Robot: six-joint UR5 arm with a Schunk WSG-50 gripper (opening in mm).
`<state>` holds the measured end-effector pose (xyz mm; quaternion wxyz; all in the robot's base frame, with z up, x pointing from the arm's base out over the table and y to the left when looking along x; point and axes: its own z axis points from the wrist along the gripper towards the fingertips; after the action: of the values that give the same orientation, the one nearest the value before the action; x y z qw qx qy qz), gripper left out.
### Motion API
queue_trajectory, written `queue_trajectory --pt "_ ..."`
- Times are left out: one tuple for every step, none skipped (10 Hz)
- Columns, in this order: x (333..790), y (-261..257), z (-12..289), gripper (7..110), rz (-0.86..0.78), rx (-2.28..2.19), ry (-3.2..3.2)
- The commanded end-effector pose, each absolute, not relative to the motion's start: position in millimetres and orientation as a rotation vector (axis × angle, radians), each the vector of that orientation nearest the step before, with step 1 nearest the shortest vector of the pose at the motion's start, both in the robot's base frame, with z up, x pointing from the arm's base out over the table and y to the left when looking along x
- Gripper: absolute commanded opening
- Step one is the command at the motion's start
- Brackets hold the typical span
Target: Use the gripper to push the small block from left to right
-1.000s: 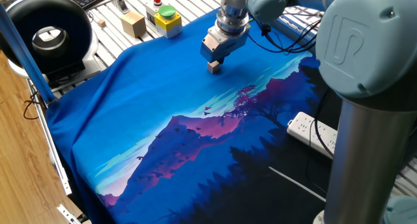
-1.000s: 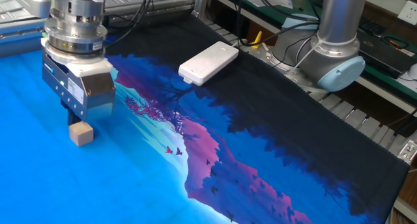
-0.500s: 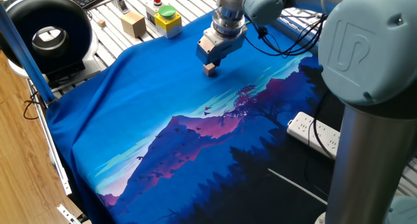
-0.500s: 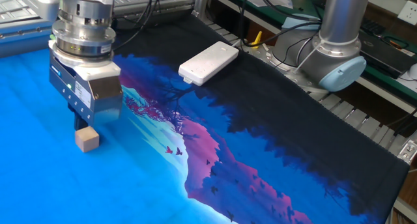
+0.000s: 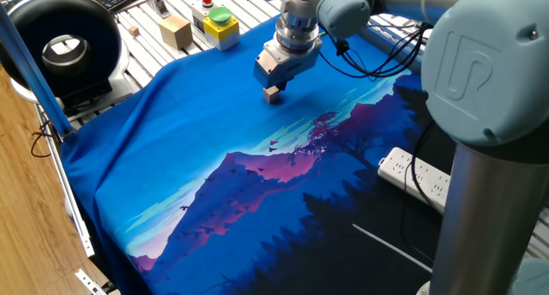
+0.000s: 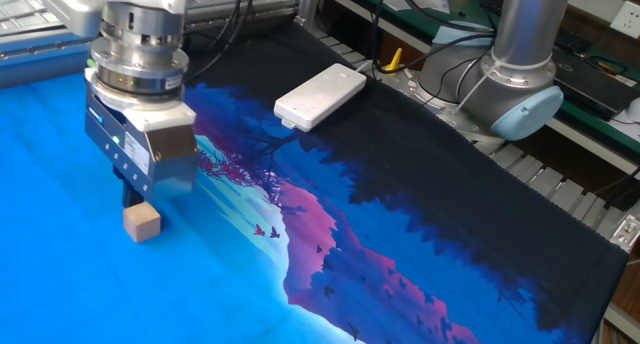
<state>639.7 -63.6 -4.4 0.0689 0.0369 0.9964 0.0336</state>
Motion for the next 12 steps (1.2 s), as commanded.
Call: queue_trajectory --pt "640.3 -46.0 -2.5 7 0.121 0.157 2.988" --pt "639.8 -41.6 -3.0 7 0.121 0.166 2.986" --pt "639.5 -36.7 -4.8 7 0.122 0.175 2.981" --pt "639.4 -33.6 -7.4 7 0.123 0.179 2.977" --pt "641.2 -31.8 -10.3 7 0.123 0.181 2.967" --pt "641.2 -27.8 -11.6 7 0.126 0.184 2.964" --pt "640.1 -23.8 -11.2 7 0.111 0.192 2.964" --pt "639.5 -19.6 -10.1 7 0.107 0.2 2.965" --pt "639.3 -15.6 -10.2 7 0.105 0.207 2.964" --pt "638.7 -10.9 -10.4 7 0.106 0.216 2.962" --pt "638.1 -6.9 -10.3 7 0.1 0.224 2.96" --pt "636.9 -2.1 -10.2 7 0.101 0.234 2.96"
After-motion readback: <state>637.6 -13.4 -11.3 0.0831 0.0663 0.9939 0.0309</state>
